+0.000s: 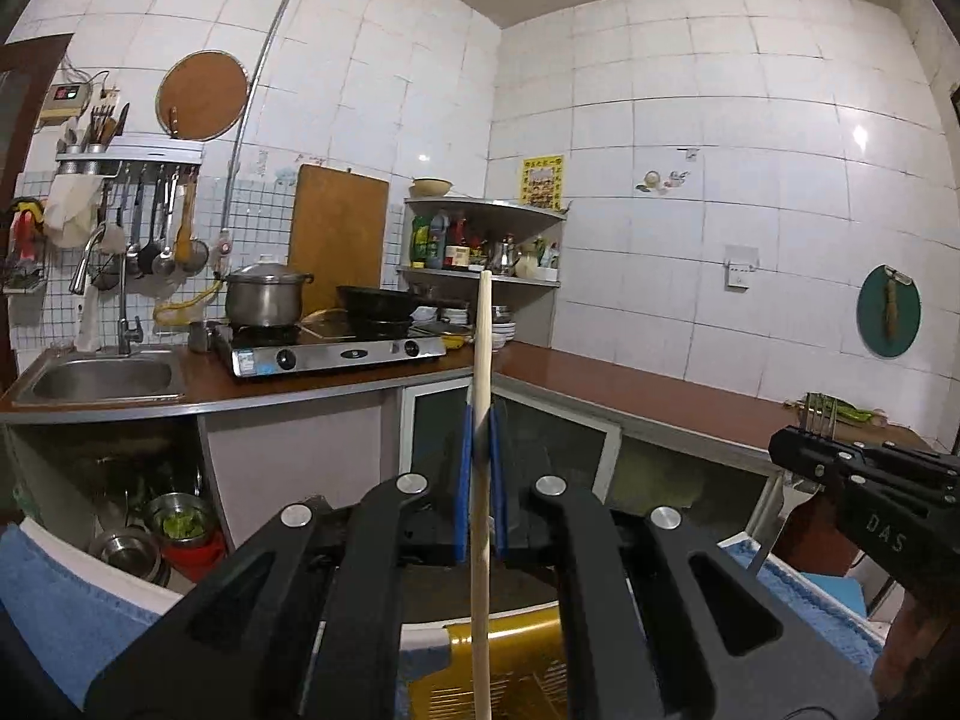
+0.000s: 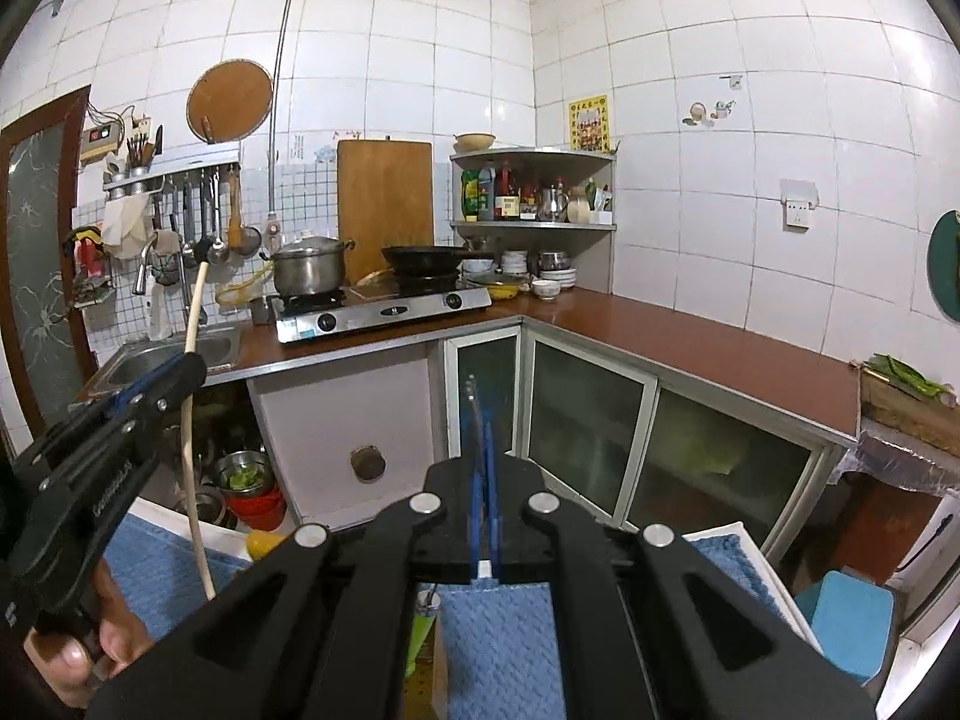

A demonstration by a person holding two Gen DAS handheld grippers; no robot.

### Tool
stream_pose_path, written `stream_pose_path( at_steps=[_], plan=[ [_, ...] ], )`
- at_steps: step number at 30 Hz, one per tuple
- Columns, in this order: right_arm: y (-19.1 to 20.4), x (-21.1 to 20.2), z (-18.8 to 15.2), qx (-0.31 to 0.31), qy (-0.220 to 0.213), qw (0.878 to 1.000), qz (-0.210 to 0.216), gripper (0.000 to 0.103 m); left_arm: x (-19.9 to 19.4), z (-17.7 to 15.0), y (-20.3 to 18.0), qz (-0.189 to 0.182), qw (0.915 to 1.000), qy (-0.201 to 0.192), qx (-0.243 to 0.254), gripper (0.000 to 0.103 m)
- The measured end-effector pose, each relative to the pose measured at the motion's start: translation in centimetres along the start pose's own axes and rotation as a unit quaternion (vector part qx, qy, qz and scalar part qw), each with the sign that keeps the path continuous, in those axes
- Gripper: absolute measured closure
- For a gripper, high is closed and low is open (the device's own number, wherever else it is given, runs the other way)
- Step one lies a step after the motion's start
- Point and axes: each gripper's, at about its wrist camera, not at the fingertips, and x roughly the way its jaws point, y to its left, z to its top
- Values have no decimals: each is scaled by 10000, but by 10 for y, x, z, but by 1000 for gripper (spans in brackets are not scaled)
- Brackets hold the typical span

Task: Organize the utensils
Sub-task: 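Carry the chopstick and fork into the yellow holder and open both tools, then withdraw both open tools from the holder back over the utensils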

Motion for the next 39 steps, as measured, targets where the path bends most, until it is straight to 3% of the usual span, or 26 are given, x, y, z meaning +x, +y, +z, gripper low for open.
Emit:
stream_pose_path(
  at_steps=[14,26,28,33,36,37,39],
  plan=[
    [15,45,-68,-389,642,9969,216,102,11,-68,28,125,9992,339,-165,99],
    [15,67,-97,-125,1143,9921,510,101,3,-88,38,302,9934,1093,-139,93],
    [13,64,-96,-13,1184,9915,548,100,-1,-83,42,226,9914,1263,-251,86],
    [9,46,-84,121,1224,9904,635,95,-33,-63,51,330,9913,1233,-327,48],
    [4,28,-77,268,1137,9906,715,62,-57,-52,60,325,9908,1236,-449,34],
    [3,19,-76,271,1066,9913,726,59,-65,-49,63,335,9905,1259,-452,30],
    [4,9,-74,198,1070,9917,685,54,-78,-47,65,412,9897,1307,-405,14]
  ],
)
